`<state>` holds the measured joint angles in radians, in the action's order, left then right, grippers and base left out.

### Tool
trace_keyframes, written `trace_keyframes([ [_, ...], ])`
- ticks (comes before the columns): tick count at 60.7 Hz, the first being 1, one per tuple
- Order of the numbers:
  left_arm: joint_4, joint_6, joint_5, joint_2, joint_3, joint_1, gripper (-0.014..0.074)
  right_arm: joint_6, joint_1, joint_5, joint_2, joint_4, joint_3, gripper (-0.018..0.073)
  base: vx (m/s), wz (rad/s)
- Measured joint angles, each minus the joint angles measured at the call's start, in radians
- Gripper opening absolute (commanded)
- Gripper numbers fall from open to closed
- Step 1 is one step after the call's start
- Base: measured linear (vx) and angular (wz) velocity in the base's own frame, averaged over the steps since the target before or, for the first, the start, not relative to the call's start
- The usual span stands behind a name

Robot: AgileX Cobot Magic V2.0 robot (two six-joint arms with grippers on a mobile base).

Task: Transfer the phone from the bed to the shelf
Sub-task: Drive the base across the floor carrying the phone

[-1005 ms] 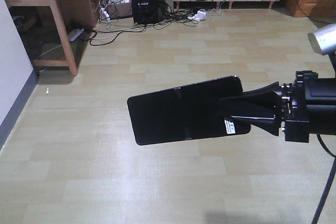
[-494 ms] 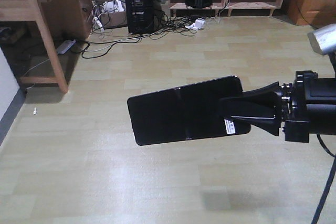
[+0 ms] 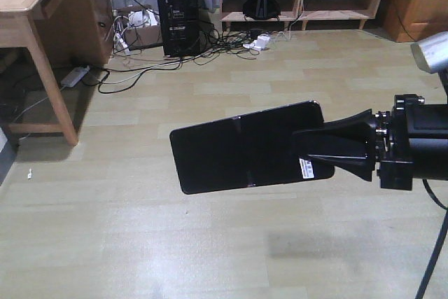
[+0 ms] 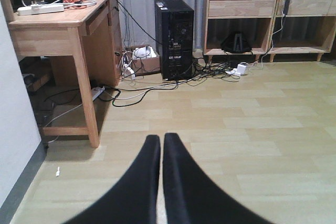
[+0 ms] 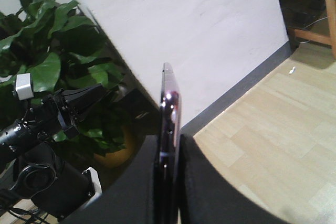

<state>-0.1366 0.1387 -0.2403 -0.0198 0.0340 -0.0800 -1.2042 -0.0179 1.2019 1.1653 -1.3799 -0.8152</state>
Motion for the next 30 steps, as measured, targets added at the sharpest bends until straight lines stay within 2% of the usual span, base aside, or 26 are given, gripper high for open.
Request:
trace_keyframes([
  [30, 0.000, 0.000, 0.000, 0.000, 0.000, 0.000, 0.0001, 0.000, 0.000, -0.001, 0.000, 0.000, 0.000, -0.0004, 0.30, 0.00],
])
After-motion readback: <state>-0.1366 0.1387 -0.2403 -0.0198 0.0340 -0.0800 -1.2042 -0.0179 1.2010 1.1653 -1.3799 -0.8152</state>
